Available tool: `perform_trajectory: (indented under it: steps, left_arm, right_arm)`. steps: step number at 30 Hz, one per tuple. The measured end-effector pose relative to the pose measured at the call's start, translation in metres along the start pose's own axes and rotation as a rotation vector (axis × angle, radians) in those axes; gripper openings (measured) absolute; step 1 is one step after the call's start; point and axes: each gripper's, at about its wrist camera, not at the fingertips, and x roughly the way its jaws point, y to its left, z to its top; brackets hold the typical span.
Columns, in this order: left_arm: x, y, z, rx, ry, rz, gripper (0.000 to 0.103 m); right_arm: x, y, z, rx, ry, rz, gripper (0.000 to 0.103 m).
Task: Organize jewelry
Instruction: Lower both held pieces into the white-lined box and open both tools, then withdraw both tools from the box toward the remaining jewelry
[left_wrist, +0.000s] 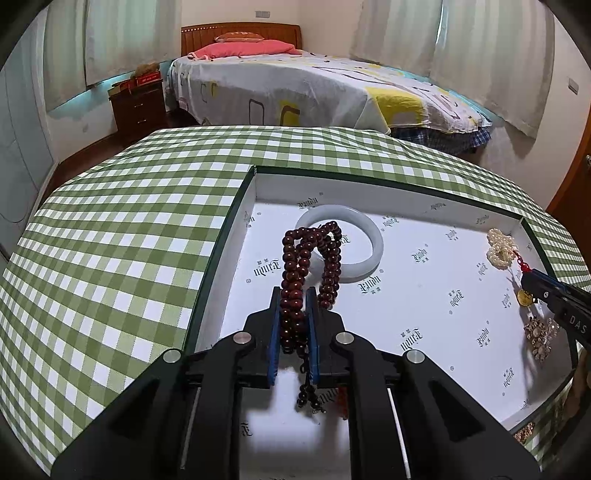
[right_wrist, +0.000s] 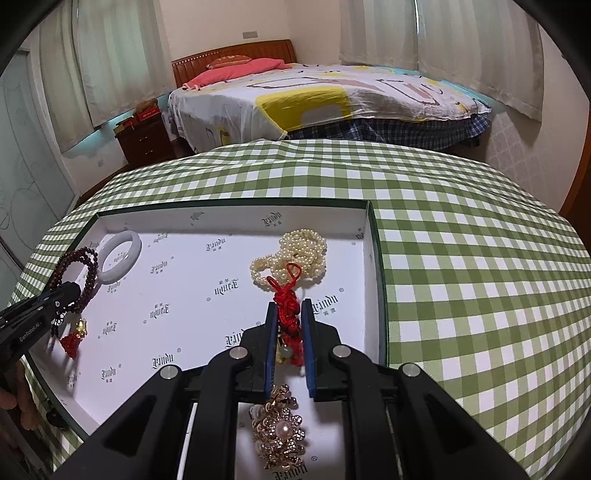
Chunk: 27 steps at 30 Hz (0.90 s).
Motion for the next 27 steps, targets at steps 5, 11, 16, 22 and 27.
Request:
perform_trajectory:
  steps: [5, 11, 16, 22, 27]
  left_arm:
    - [0.001, 0.001, 0.0, 0.014, 0.0, -0.001, 0.021]
    - [-0.001, -0.006, -0.002, 0.016, -0.009, -0.002, 0.047]
    - [-0.003, -0.006, -0.005, 0.009, -0.009, -0.008, 0.056]
    - [-0.013, -0.01, -0.008, 0.032, -0.025, -0.021, 0.071]
    - [-0.023, -0.013, -0.006, 0.046, -0.051, -0.018, 0.079]
  right_arm:
    - [-0.001, -0.001, 0.0, 0.006, -0.003, 0.001, 0.032]
    - [-0.004, -0.001, -0.001, 0.004, -0.012, 0.002, 0.037]
    - [-0.007, -0.002, -0.001, 0.005, -0.022, 0.006, 0.045]
    - [-0.011, -0.001, -0.001, 0.011, -0.037, 0.011, 0.049]
    - [-0.021, 0.002, 0.002, 0.005, -0.07, 0.013, 0.057]
